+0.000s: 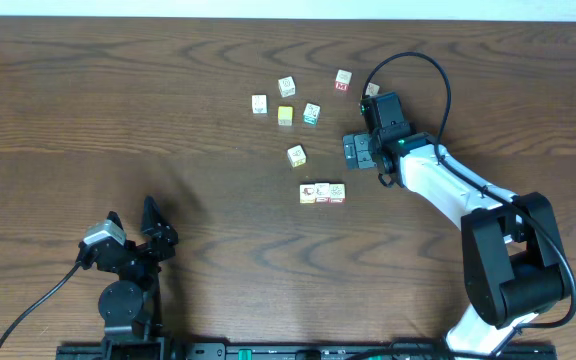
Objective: Lift 3 blocks
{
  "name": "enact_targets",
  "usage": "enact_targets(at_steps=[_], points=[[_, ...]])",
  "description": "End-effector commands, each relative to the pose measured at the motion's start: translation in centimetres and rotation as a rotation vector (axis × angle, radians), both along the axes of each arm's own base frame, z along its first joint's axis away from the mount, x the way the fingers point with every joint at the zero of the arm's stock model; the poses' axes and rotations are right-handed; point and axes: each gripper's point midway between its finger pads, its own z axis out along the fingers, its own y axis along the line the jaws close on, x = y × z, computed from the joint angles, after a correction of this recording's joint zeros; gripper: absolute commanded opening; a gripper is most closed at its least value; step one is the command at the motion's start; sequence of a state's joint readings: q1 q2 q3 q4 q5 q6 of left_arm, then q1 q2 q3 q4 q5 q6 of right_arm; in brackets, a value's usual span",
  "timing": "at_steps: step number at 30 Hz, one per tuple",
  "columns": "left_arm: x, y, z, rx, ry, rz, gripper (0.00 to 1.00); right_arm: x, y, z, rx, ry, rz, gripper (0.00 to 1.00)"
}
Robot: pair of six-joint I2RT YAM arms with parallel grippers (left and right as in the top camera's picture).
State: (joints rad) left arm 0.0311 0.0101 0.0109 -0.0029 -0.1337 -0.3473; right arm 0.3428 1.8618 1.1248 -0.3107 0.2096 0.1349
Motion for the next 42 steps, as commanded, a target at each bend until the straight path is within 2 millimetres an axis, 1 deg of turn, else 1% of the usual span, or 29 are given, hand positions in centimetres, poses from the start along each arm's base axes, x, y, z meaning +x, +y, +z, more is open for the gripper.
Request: enact_targets(at_steps=[1,3,24,29,30,32,34,38,42], points=[[-0.2,0.2,-1.6,-0.004,0.059,0.009,0.75,0.7,-0.4,1.5,0.000,-0.039,-0.007,0.99],[-0.2,-0.1,-1.7,-0.005,0.060,-0.005,0.75,0.7,-0.4,1.5,0.000,-0.039,-0.007,0.99],[-0.2,-0.1,-1.7,-0.005,0.062,-0.005,0.74,0.7,-0.4,1.5,0.000,-0.038,-0.007,0.99],[-0.2,-0.1,-1.7,-0.005,0.062,-0.005,0.75,0.7,-0.3,2.2,0.004,-0.052,-0.007,0.99],[-0.2,-0.1,-1.7,-0.005,0.062,-0.005,0.74,0.8,-0.3,2.6,0.007,-0.061,-0.006,0.99],[-0.2,-0.1,-1.7,-0.005,0.062,-0.005,0.74,0.7,-0.3,4.1,0.019,-0.093,-0.005,0.99],[-0.2,-0.1,-1.7,-0.005,0.062,-0.005,0.75,0.6,-0.2,6.1,0.034,-0.136,-0.002,0.99],[-0.2,-0.1,-1.7,-0.005,0.062,-0.005,0.75,-0.2,0.1,11.0,0.071,-0.236,0.009,0.99],[-0.2,-0.1,-1.7,-0.005,0.062,-0.005,0.74,-1.6,-0.4,17.3,0.118,-0.365,0.009,0.99]])
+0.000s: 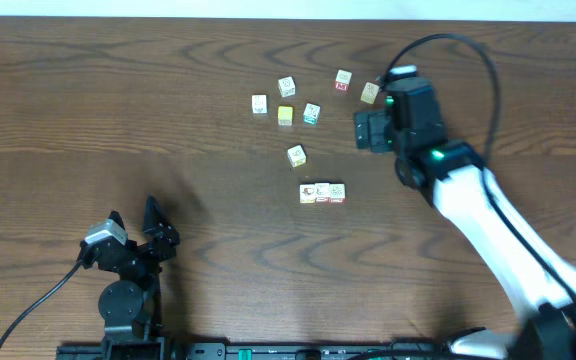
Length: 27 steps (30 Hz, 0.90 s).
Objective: Lift 3 blocks
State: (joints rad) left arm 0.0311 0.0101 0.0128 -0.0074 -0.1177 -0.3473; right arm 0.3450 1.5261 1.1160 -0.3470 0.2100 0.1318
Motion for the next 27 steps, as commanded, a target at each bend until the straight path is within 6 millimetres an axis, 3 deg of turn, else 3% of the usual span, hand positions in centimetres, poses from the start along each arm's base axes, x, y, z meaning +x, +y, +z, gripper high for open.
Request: enact_targets(at_steps=[1,5,12,19,27], points=[[-0.2,0.2,-1.7,-0.003,0.059,0.011,0.74,-1.7,-0.5,6.4,0.041,-0.145,0.003,0.99],[-0.2,0.2,-1.7,-0.003,0.059,0.011,0.74,-4.0,-1.4,12.4,0.091,-0.291,-0.002,0.99],[-0.2,0.2,-1.7,-0.003,0.059,0.011,0.75,-10.0,-4.0,17.1,0.114,-0.372,-0.017,0.99],[-0.2,0.2,-1.7,-0.003,0.059,0.011,0.75,-14.6,-7.4,19.4,0.113,-0.465,-0.057,0.99],[-0.2,0.2,-1.7,-0.003,0.059,0.011,0.75,-17.8,-9.8,20.5,0.097,-0.785,-0.029,0.99]])
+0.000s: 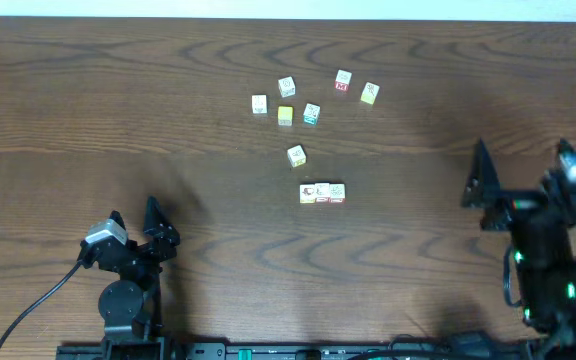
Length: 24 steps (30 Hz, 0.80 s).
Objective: Lift 3 blocks
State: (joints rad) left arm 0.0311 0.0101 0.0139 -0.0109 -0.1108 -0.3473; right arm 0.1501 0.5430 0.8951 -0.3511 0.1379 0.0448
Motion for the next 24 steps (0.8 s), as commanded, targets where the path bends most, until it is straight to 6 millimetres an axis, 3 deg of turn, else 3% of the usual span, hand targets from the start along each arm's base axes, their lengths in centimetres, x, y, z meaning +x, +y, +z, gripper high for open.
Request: enact_targets(at_steps=[1,4,7,13,24], points=[[-0.2,0.3,-1.6,-0.003,0.057,0.018,0.74,-1.0,-0.1,-1.9,-0.048,-0.100,0.029,0.99],[-0.2,0.3,-1.6,-0.003,0.057,0.018,0.74,-2.0,-0.5,-2.7,-0.049,-0.222,0.023,0.99],[-0.2,0.3,-1.6,-0.003,0.057,0.018,0.74,-2.3,-0.7,-5.2,-0.049,-0.255,0.013,0.99],[-0.2,0.3,-1.6,-0.003,0.057,0.018,0.75,-2.2,-0.8,-10.4,-0.050,-0.228,0.008,0.99],[-0.2,0.3,-1.6,-0.003,0.057,0.018,0.74,-1.0,-1.8,-16.2,-0.039,-0.131,-0.041,0.99]])
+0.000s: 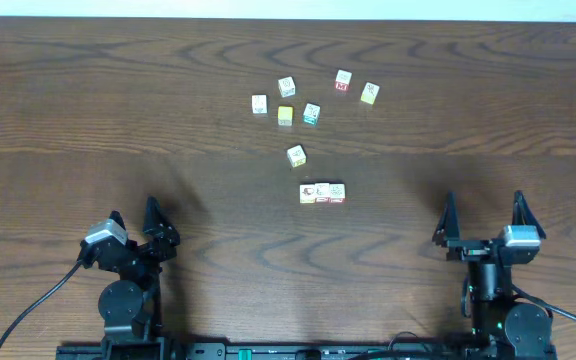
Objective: Lift 3 blocks
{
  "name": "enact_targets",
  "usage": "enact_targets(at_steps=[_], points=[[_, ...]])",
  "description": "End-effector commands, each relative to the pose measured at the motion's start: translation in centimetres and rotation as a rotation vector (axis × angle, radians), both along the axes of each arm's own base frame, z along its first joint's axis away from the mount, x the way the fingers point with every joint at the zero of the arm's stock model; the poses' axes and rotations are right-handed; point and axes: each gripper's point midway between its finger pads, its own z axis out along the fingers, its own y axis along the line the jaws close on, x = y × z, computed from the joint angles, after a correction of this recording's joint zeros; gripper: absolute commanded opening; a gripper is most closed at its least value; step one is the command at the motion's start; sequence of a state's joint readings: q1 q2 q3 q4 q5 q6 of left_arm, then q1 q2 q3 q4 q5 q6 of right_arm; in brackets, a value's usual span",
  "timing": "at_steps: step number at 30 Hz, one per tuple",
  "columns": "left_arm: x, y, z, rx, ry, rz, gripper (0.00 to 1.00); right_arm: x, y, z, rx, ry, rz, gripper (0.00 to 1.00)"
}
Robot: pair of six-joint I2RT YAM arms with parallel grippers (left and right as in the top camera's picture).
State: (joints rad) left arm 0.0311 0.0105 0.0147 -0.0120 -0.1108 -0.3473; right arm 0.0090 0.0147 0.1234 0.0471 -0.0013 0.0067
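Note:
Three small blocks (pixel 323 192) lie side by side in a row near the table's middle. One single block (pixel 296 155) sits just behind them. Several more blocks are scattered farther back, among them a yellow one (pixel 285 115) and a red-marked one (pixel 343 80). My left gripper (pixel 133 215) is folded at the front left, open and holding nothing. At the front right my right gripper (pixel 483 205) is folded too, fingers spread wide, open and holding nothing. Both grippers are far from every block.
The dark wooden table (pixel 88 100) runs to a pale edge at the back. Each arm's base stands at the front edge, with cables (pixel 28 305) trailing from them.
My right arm has moved from a raised pose at the right edge down to its folded pose at the front right. The blocks and the left arm have not moved.
My right gripper was first low on the table just right of the single block and the row of three. Then it was higher, near the back right blocks. Then it had drawn back to the right edge, and now it is folded. No block has shifted.

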Motion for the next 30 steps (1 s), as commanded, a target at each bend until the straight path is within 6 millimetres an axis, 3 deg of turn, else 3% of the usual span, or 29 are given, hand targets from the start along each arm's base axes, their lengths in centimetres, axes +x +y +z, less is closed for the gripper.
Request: enact_targets(at_steps=[1,12,30], points=[[-0.2,0.3,-1.6,-0.002,0.056,0.018,0.75,0.3,-0.8,-1.8,0.000,0.032,-0.042,0.99],[-0.2,0.3,-1.6,-0.002,0.056,0.018,0.75,1.0,-1.0,-8.6,-0.002,0.232,-0.054,0.99],[-0.2,0.3,-1.6,-0.002,0.056,0.018,0.75,1.0,-1.2,-8.5,-0.002,0.228,-0.058,0.99]])
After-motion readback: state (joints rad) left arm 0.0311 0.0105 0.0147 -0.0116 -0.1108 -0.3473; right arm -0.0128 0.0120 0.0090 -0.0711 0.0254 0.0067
